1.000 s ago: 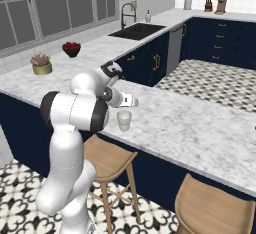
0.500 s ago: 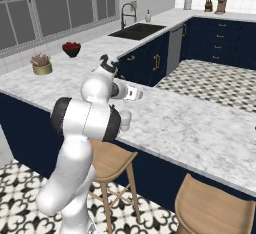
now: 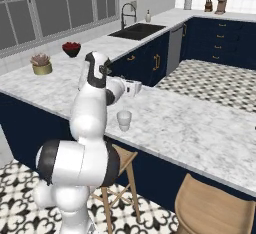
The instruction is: Take a straw from the drawer in front and place it inside the glass cup on the dining counter.
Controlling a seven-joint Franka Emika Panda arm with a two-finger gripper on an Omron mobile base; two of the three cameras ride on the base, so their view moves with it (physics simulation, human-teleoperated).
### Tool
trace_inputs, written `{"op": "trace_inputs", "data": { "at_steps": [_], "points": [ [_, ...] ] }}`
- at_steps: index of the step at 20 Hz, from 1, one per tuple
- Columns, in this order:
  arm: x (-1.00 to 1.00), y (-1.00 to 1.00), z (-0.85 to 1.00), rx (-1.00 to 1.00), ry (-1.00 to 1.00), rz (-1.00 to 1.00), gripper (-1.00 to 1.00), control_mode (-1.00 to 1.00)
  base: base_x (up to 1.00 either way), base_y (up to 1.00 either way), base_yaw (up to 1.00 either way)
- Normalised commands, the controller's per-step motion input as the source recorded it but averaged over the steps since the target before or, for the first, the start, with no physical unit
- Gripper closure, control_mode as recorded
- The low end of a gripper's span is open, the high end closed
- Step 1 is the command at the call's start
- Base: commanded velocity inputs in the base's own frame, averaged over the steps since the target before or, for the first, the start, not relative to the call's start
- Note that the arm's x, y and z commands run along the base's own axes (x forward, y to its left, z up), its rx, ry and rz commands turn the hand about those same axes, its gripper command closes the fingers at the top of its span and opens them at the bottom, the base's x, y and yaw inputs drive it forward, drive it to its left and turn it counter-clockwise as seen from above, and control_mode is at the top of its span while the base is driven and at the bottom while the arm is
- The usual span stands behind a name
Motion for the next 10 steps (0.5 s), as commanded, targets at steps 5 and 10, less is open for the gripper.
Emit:
{"op": "trace_inputs", "data": {
  "at_steps": [5, 10],
  "points": [
    [-1.00, 0.34, -0.11, -0.61, -0.52, 0.06, -1.00, -1.00, 0.00, 0.00, 0.00],
    [-1.00, 0.59, -0.60, -0.78, -0.35, 0.12, -1.00, -1.00, 0.00, 0.00, 0.00]
  ]
}}
